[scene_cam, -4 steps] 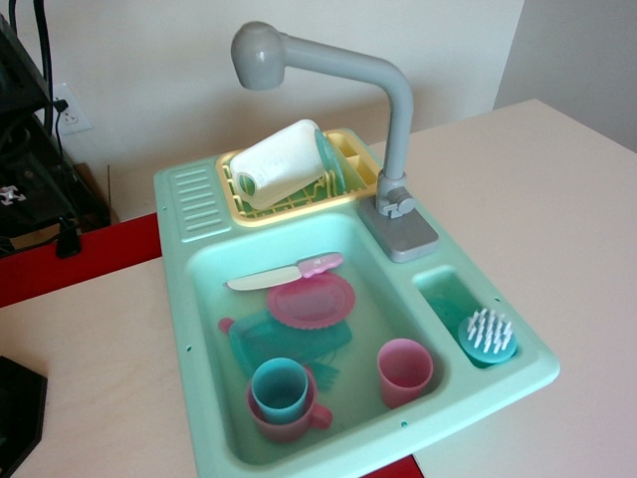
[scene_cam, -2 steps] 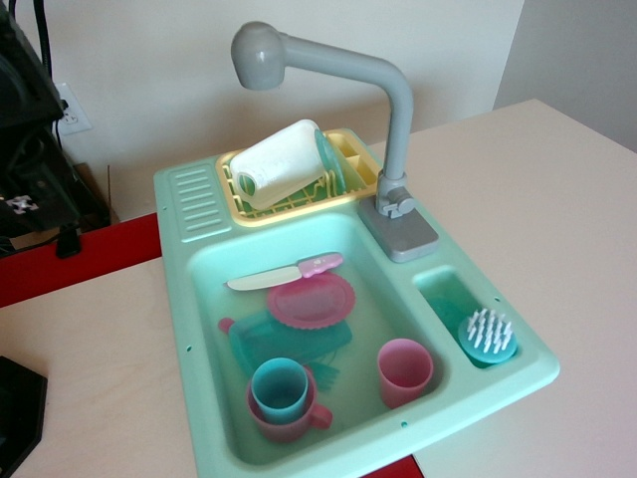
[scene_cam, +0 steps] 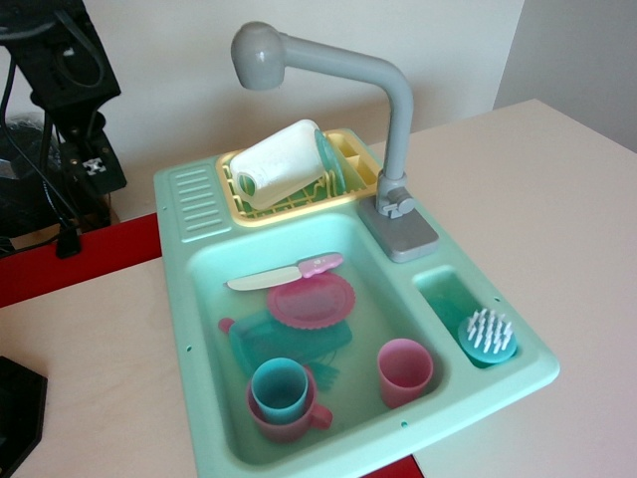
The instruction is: Turn faucet front to right
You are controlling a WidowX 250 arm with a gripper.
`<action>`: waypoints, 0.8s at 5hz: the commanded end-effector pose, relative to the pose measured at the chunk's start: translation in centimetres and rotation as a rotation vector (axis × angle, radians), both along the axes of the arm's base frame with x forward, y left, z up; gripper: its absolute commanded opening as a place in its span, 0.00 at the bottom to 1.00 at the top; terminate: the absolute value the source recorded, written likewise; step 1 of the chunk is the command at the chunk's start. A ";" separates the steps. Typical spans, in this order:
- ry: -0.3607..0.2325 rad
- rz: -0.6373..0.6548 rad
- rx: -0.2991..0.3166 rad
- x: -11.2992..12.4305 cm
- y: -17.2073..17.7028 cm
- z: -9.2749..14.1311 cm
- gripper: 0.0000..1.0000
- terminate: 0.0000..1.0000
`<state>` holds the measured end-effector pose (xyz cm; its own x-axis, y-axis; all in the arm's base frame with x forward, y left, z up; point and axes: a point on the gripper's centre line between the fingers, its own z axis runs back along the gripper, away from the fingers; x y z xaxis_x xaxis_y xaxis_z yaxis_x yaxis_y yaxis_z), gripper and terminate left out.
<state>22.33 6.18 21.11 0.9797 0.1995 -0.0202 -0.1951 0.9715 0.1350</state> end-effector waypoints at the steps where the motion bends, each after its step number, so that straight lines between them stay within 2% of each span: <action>1: -0.028 0.007 0.016 2.0 2.3 0.1 1.00 0.00; 2: -0.028 0.004 0.021 4.2 2.5 -0.1 1.00 0.00; 3: -0.017 -0.008 0.077 6.6 3.1 0.4 1.00 0.00; 4: -0.031 0.000 0.071 8.5 3.4 1.4 1.00 0.00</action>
